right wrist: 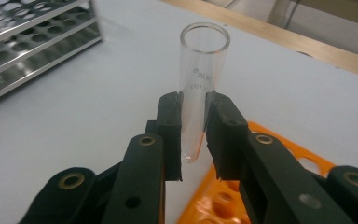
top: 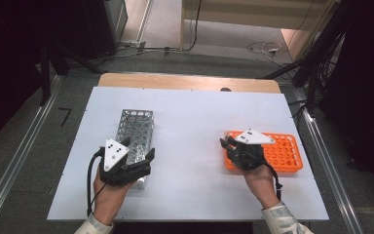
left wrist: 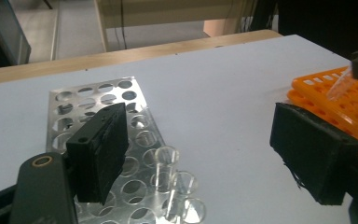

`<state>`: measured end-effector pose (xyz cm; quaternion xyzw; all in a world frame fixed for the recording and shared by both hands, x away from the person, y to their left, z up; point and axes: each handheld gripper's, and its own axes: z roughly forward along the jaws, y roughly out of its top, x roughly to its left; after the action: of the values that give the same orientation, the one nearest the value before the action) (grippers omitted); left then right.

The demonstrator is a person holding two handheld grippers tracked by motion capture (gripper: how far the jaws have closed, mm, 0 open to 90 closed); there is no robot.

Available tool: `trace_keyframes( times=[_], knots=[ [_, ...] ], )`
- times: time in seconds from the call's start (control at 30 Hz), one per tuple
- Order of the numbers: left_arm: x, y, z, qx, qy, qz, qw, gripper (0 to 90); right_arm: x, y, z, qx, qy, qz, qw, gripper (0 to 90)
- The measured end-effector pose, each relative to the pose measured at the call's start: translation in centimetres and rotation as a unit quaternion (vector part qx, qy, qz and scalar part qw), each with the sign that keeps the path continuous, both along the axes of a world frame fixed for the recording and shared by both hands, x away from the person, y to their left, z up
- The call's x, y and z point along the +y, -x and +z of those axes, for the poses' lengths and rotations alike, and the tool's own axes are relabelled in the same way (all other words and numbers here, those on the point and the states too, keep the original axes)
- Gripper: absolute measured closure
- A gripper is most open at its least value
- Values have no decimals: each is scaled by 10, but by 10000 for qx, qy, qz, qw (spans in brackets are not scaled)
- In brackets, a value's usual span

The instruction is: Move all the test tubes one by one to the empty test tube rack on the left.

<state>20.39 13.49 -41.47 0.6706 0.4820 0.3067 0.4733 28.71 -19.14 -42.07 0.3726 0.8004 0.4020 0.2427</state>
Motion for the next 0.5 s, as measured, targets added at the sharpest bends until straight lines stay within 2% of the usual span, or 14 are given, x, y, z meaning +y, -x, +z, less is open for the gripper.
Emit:
trace_keyframes(
  times=[0.2,0.4,0.5],
  knots=[
    [-12,2,0,3,-51,-205,9998,199,30,10,-10,117,144,486,9986,735],
    [-25,2,-3,36,-135,-413,9991,221,53,17,-21,333,163,814,9960,735],
    [-30,1,-4,52,-147,-495,9987,231,63,20,-25,372,215,950,9945,735]
  ],
)
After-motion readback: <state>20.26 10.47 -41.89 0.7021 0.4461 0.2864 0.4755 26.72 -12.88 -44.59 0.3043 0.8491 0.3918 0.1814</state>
